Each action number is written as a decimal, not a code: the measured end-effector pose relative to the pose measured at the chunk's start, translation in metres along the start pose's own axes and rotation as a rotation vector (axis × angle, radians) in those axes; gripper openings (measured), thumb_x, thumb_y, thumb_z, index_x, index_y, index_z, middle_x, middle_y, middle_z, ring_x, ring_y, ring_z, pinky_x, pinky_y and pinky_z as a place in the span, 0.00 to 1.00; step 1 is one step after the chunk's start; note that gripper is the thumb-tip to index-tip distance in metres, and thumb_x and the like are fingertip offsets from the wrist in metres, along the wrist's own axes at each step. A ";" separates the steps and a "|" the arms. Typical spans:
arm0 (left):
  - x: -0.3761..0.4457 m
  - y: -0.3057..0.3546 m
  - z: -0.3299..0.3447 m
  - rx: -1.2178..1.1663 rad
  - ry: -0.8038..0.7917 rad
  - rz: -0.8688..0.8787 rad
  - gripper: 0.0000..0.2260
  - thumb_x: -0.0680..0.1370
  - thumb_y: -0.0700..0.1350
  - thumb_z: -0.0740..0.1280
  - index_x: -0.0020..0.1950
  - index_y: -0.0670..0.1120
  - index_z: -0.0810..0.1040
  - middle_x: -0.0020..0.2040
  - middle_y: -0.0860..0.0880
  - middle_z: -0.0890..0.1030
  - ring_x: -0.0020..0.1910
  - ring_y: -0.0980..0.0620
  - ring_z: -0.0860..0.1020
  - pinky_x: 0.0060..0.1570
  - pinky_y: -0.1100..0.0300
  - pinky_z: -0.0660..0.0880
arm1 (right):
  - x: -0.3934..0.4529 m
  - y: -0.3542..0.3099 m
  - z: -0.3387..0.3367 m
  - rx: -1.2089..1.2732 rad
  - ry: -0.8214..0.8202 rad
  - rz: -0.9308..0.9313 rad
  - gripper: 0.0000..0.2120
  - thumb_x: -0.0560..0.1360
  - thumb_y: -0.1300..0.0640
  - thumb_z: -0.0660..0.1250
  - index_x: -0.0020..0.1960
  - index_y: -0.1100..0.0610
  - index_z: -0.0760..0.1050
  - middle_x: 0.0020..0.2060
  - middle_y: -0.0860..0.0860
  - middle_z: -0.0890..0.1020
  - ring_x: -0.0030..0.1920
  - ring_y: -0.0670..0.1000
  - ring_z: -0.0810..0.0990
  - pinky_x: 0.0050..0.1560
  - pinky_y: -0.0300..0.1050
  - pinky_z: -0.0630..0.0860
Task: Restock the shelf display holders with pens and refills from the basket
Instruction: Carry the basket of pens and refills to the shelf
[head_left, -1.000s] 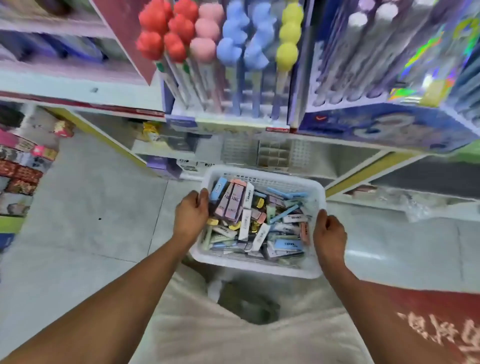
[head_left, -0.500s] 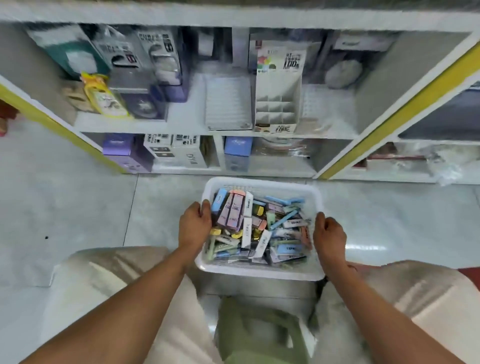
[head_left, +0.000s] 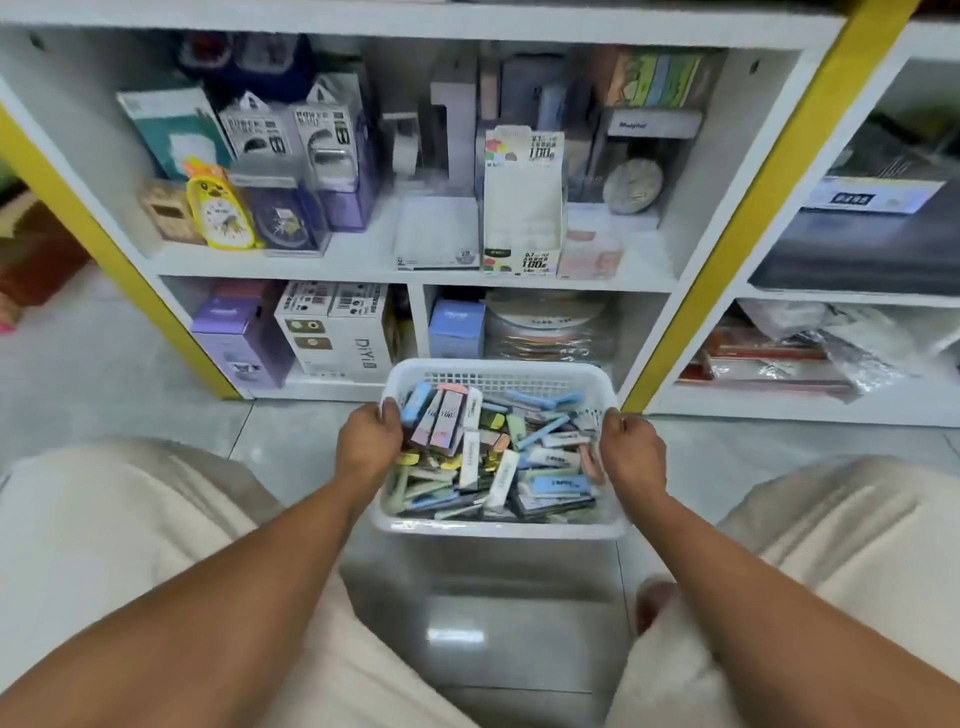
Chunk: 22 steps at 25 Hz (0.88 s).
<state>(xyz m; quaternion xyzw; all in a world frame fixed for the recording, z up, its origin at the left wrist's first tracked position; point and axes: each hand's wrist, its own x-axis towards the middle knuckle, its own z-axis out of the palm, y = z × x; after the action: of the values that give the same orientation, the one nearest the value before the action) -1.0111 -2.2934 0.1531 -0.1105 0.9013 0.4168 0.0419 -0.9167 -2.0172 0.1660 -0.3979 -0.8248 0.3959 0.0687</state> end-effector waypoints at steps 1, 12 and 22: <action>-0.001 0.004 -0.004 0.002 0.005 0.017 0.20 0.83 0.52 0.57 0.48 0.37 0.79 0.51 0.33 0.82 0.49 0.36 0.79 0.44 0.56 0.67 | -0.001 -0.002 -0.005 0.015 0.012 -0.005 0.23 0.83 0.48 0.53 0.52 0.66 0.78 0.52 0.67 0.81 0.52 0.65 0.79 0.49 0.51 0.72; 0.034 0.029 -0.005 0.196 -0.068 -0.078 0.22 0.83 0.54 0.56 0.60 0.36 0.76 0.60 0.35 0.79 0.58 0.36 0.77 0.54 0.52 0.73 | 0.025 -0.031 -0.007 -0.060 -0.013 0.018 0.23 0.84 0.48 0.54 0.58 0.67 0.76 0.56 0.66 0.80 0.55 0.65 0.79 0.51 0.50 0.73; 0.076 -0.061 0.097 0.244 -0.266 -0.343 0.22 0.82 0.54 0.58 0.56 0.35 0.76 0.53 0.36 0.81 0.47 0.36 0.81 0.44 0.49 0.81 | 0.102 0.061 0.089 -0.231 -0.208 0.118 0.24 0.83 0.46 0.52 0.50 0.64 0.77 0.49 0.63 0.81 0.48 0.61 0.78 0.49 0.50 0.72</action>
<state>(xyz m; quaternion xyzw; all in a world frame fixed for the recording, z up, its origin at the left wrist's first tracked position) -1.0724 -2.2705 0.0321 -0.2001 0.8996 0.3026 0.2430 -0.9866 -1.9748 0.0420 -0.4079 -0.8426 0.3409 -0.0865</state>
